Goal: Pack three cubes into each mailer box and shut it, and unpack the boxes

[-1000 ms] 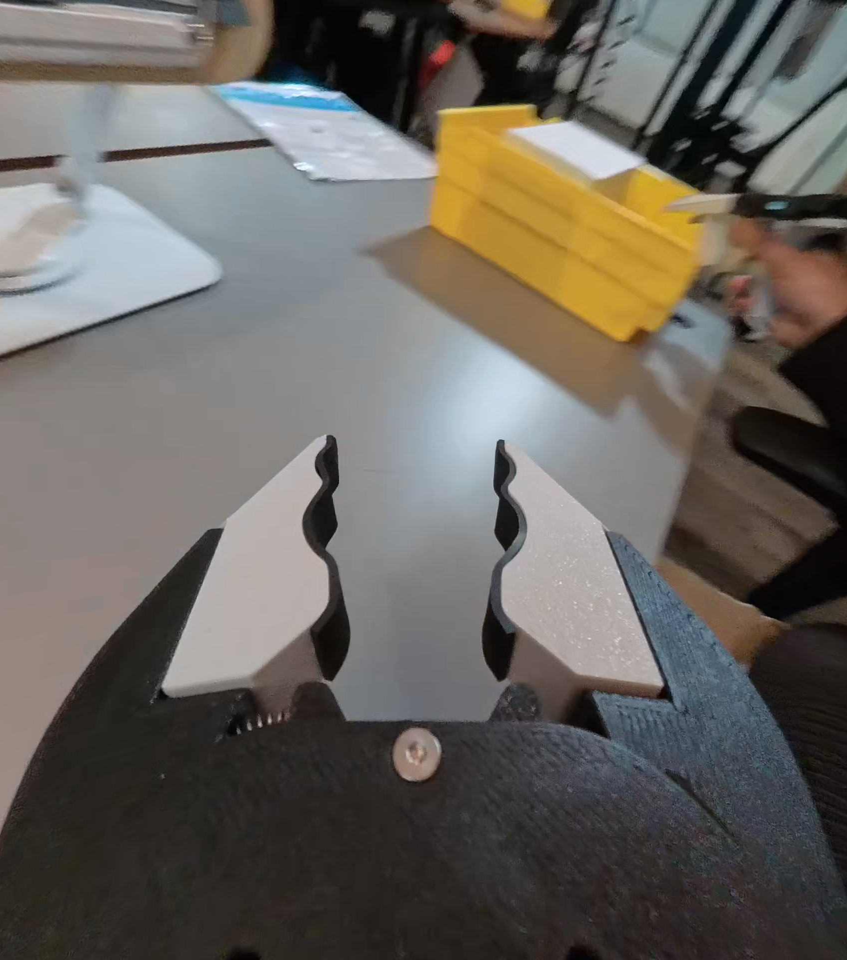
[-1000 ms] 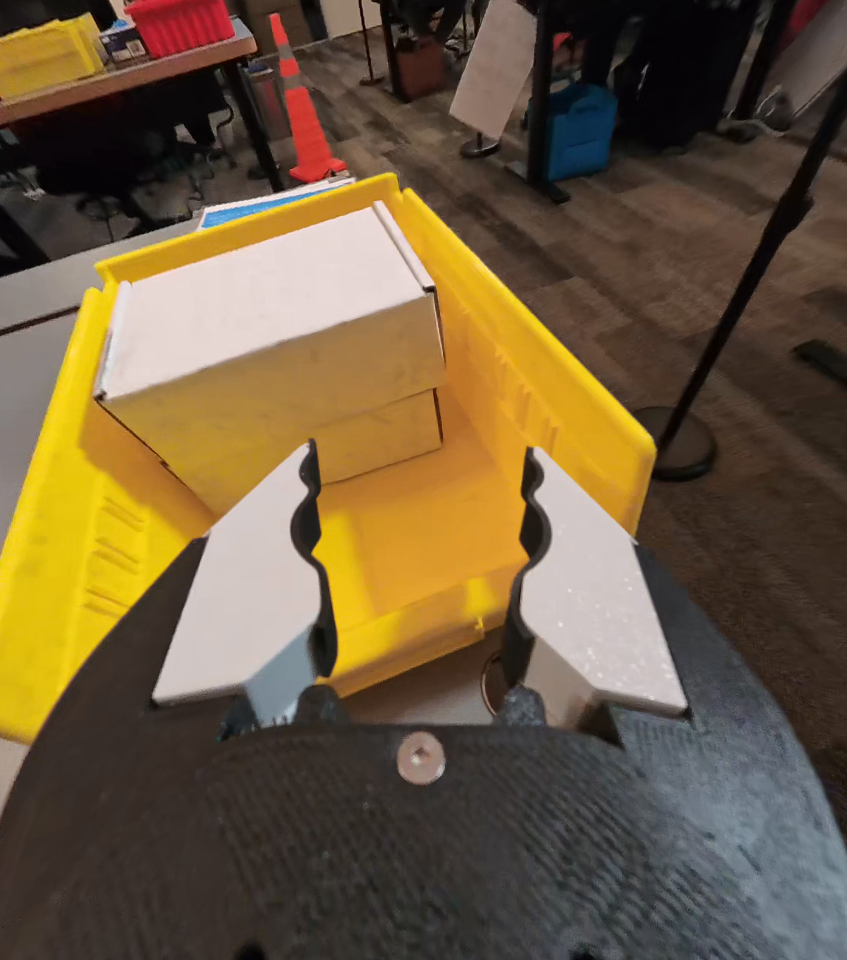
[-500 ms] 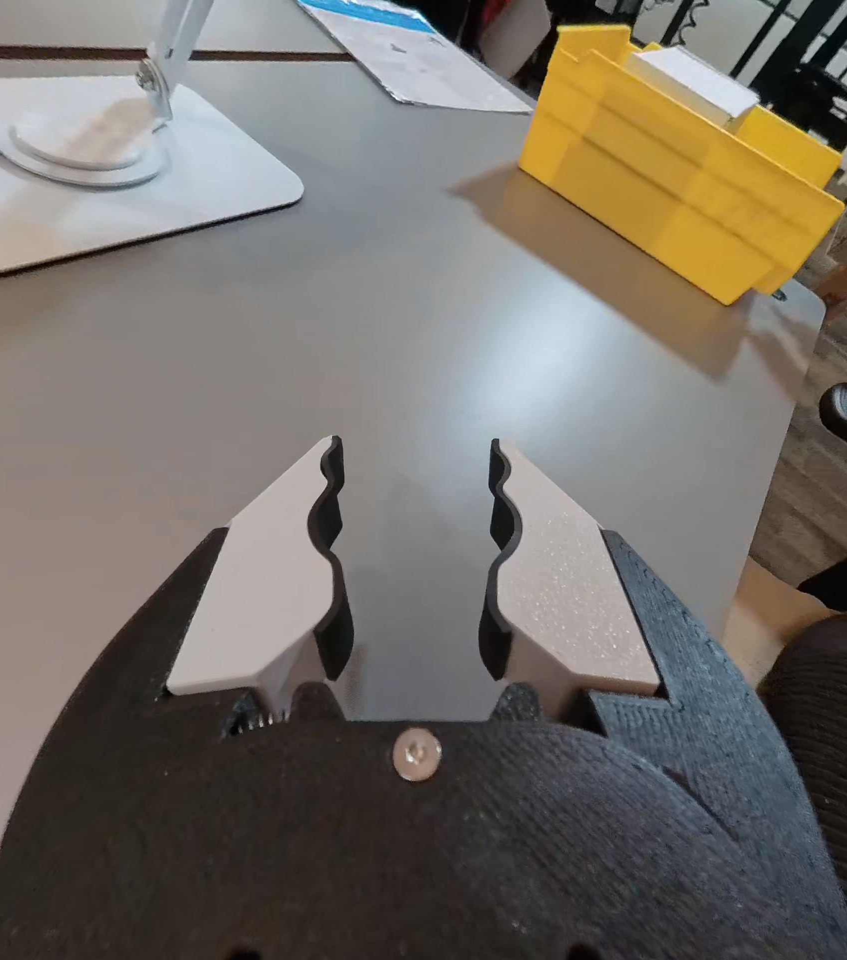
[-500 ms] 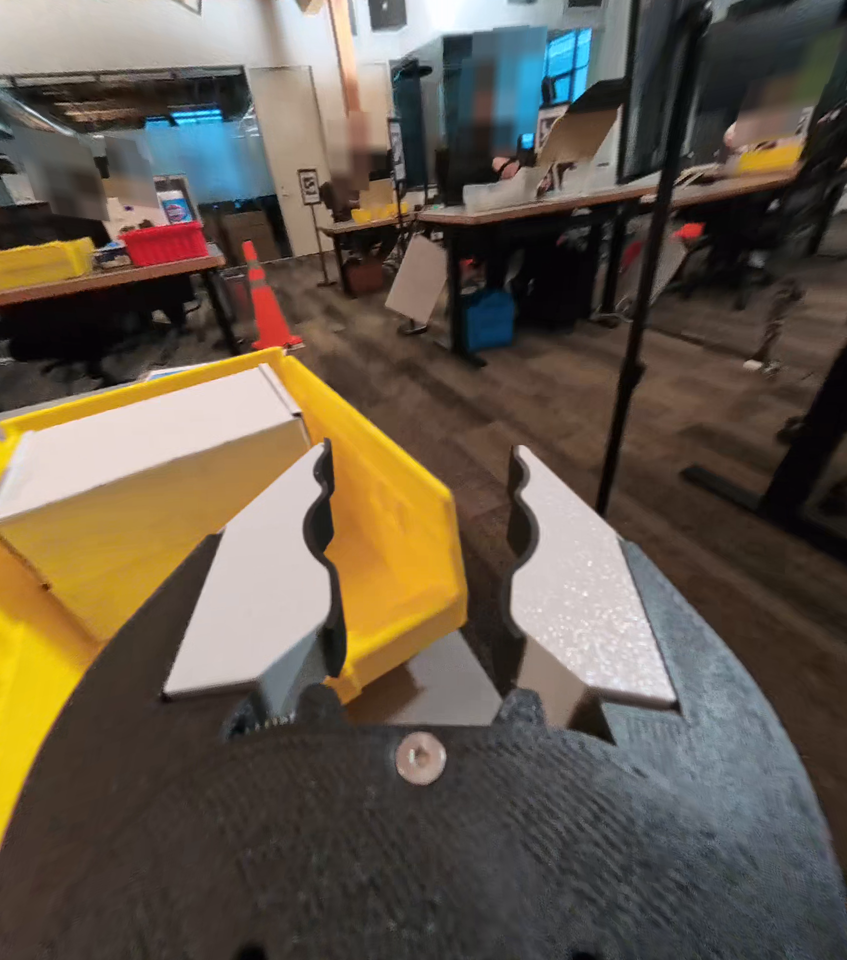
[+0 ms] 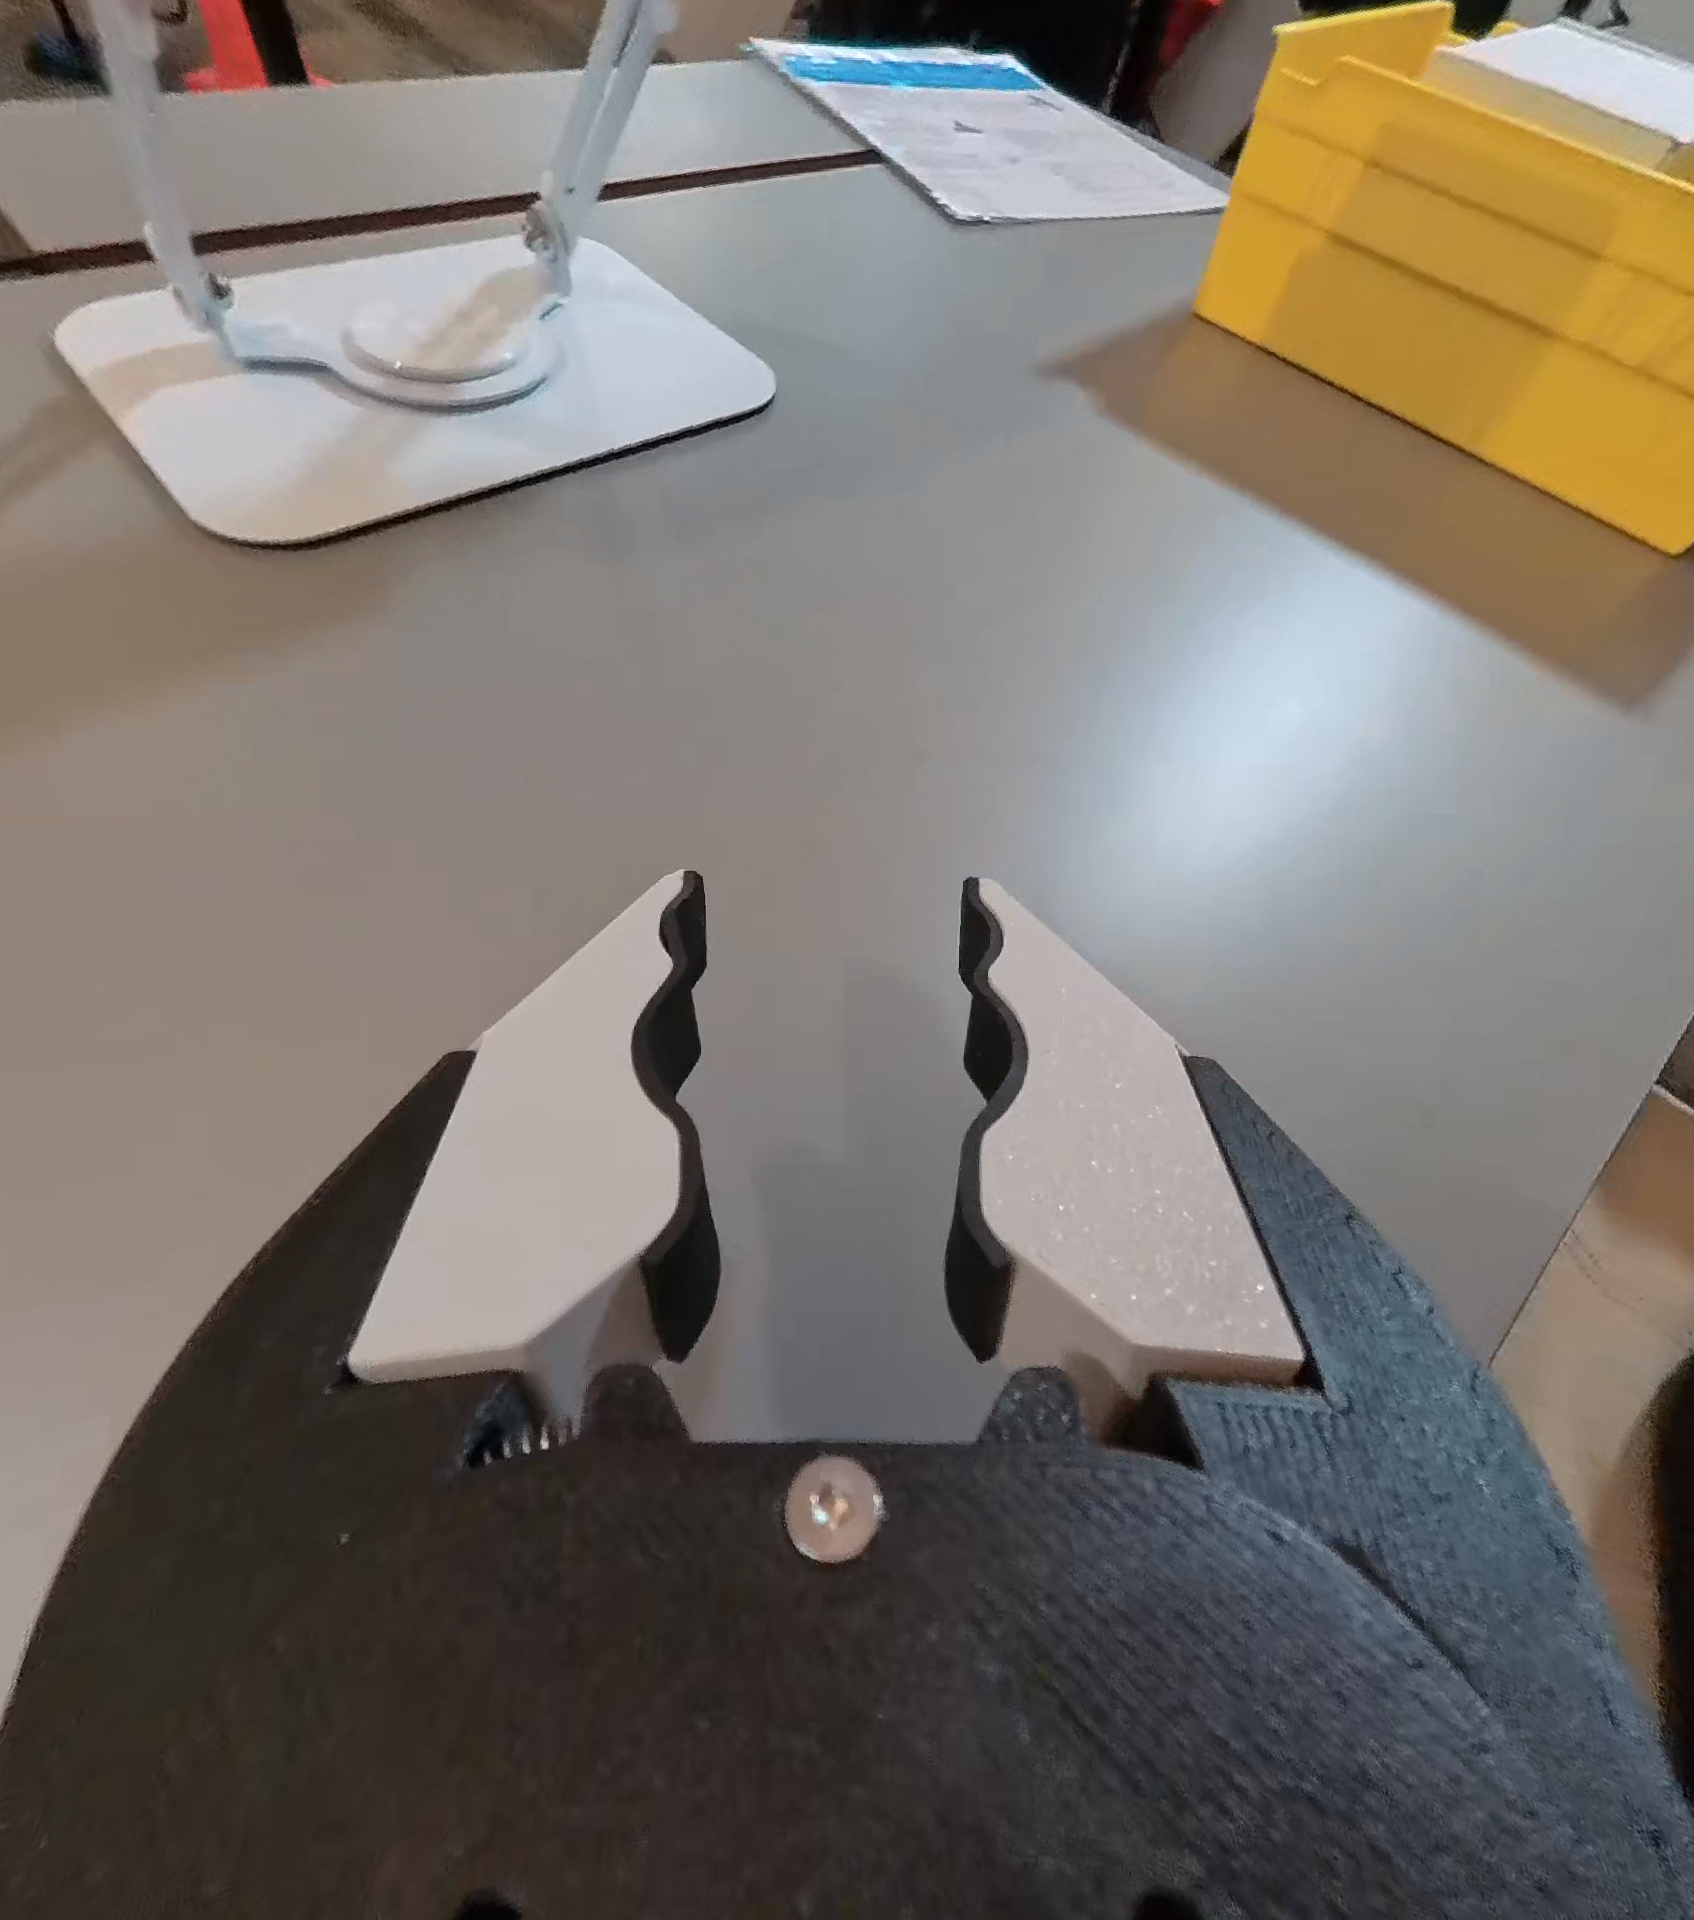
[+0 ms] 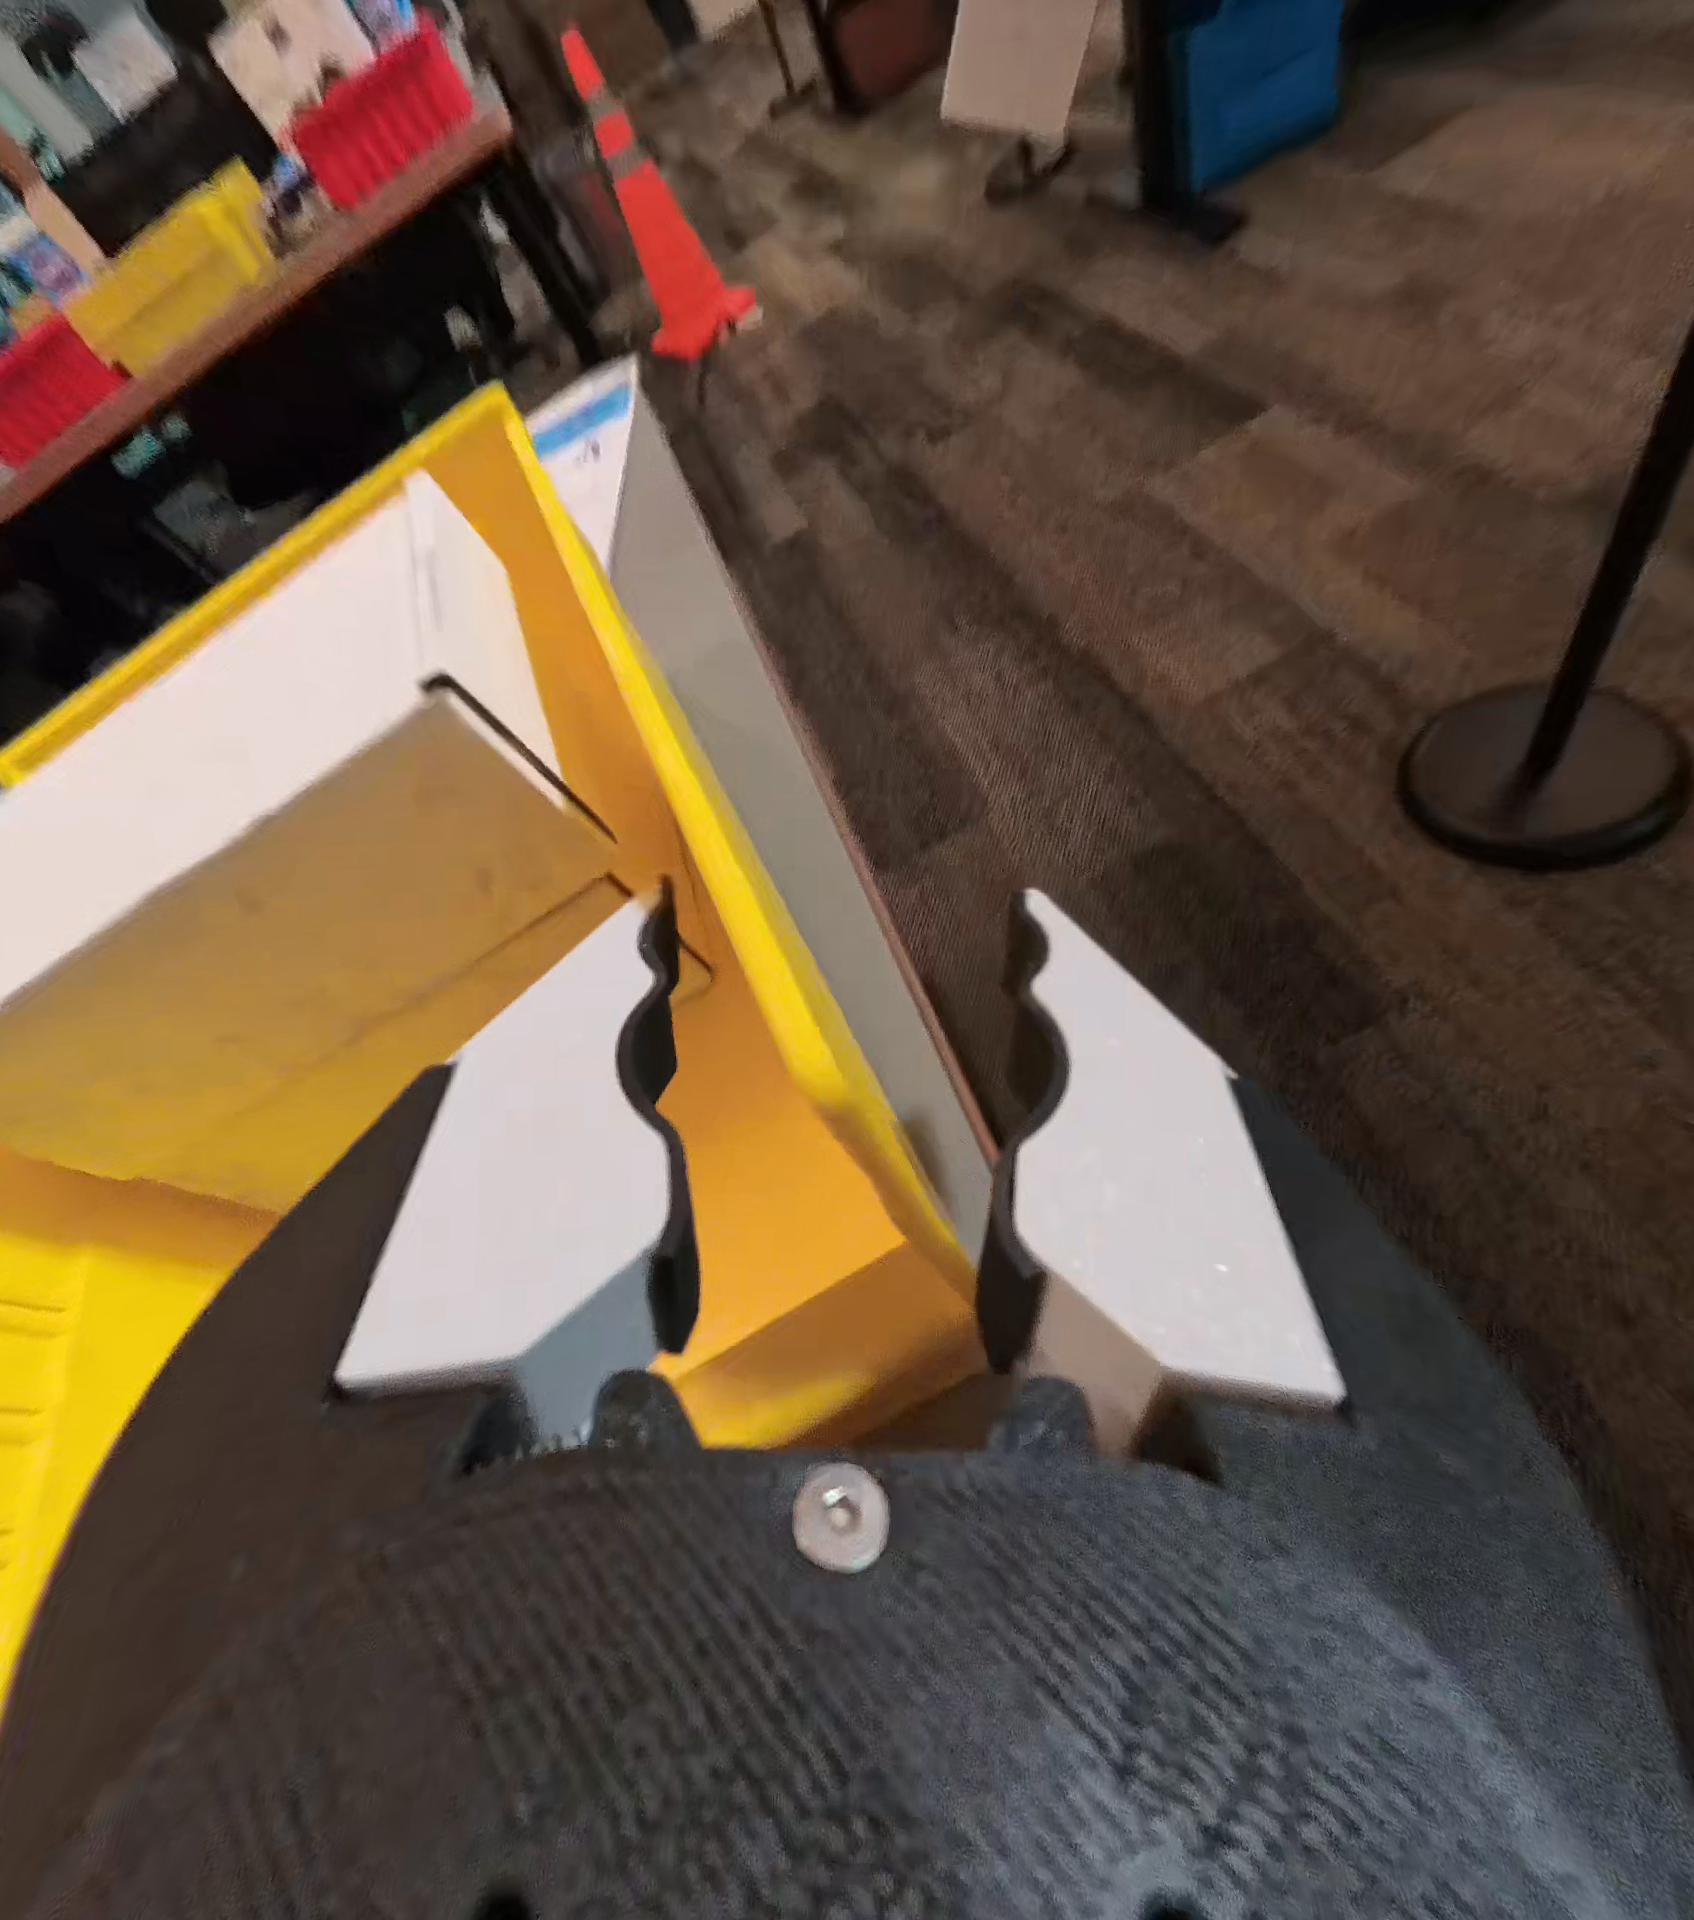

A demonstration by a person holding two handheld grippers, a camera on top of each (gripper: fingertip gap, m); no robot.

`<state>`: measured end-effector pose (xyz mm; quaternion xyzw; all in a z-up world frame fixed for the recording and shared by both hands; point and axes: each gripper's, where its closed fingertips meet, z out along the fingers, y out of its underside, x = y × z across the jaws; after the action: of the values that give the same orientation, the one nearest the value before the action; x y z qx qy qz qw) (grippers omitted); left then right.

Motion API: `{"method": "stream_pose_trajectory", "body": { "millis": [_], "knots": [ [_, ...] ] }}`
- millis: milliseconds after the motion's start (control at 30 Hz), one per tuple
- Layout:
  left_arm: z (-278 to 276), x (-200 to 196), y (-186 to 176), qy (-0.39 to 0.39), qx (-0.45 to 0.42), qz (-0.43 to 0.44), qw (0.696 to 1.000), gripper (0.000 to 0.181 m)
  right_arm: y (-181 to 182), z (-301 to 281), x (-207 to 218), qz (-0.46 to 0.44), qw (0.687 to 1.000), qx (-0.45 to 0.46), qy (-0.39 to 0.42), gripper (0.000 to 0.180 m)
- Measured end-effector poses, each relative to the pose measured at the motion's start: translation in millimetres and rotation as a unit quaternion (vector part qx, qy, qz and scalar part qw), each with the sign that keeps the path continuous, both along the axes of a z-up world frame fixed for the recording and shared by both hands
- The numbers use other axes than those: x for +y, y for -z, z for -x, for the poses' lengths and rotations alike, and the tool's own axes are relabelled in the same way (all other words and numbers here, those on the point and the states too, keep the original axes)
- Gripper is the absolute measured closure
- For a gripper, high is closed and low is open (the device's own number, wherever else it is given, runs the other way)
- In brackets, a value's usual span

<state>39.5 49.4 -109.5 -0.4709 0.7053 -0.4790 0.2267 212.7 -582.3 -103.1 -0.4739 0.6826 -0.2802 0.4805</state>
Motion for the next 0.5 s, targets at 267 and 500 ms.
{"method": "stream_pose_trajectory", "body": {
  "millis": [267,500],
  "knots": [
    [0,11,-16,-0.031,-0.018,0.050,0.998,0.134,35,2,36,0.021,0.991,0.086,-0.101,0.170],
    [-5,7,-18,-0.029,-0.021,0.048,0.998,0.134,17,8,74,-0.003,0.987,0.065,-0.144,0.177]
  ]
}}
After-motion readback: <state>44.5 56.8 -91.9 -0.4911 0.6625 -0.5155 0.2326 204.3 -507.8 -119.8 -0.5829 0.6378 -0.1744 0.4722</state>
